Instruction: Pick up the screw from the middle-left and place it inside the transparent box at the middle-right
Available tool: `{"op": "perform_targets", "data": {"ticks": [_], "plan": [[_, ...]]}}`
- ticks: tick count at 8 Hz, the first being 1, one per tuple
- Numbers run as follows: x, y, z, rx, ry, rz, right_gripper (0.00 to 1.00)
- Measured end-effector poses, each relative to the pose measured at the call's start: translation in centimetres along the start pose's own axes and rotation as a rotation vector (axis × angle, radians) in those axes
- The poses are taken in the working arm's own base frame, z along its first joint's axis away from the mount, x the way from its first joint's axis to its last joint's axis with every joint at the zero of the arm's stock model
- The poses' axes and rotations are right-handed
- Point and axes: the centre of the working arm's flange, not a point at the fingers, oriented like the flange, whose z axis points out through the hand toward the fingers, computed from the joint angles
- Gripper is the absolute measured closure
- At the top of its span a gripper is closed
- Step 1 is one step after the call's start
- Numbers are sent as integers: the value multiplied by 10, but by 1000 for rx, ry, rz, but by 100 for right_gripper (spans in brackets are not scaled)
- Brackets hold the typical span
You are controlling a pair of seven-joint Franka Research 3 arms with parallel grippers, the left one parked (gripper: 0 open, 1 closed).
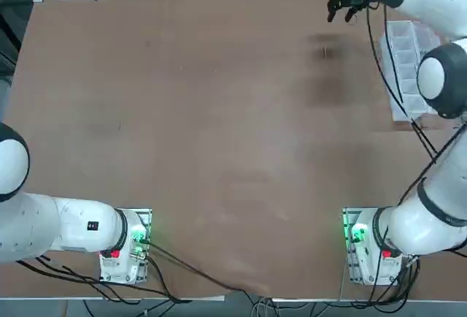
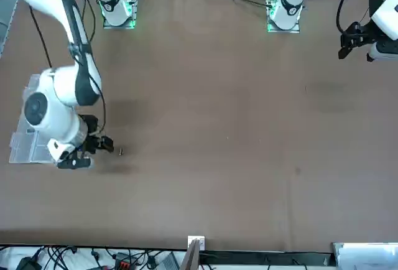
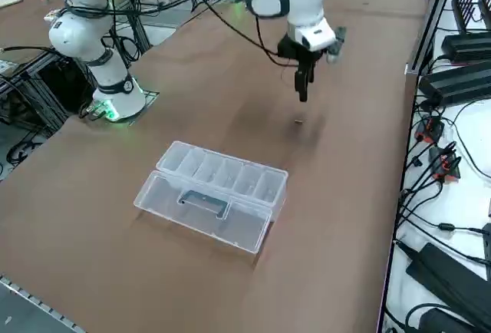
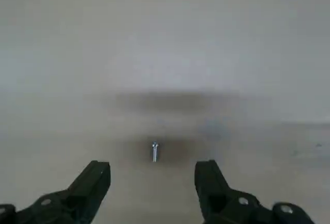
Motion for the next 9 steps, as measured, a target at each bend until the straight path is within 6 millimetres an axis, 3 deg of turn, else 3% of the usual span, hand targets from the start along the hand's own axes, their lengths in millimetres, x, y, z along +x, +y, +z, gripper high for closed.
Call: {"op": "perform_targets", "data": {"ticks": [2,5,9], "plan": [[-2,-1,34,-8,-34,16,1],[-4,0,68,-15,-48,28,5],[-9,-1,91,-20,-53,30,22]]}}
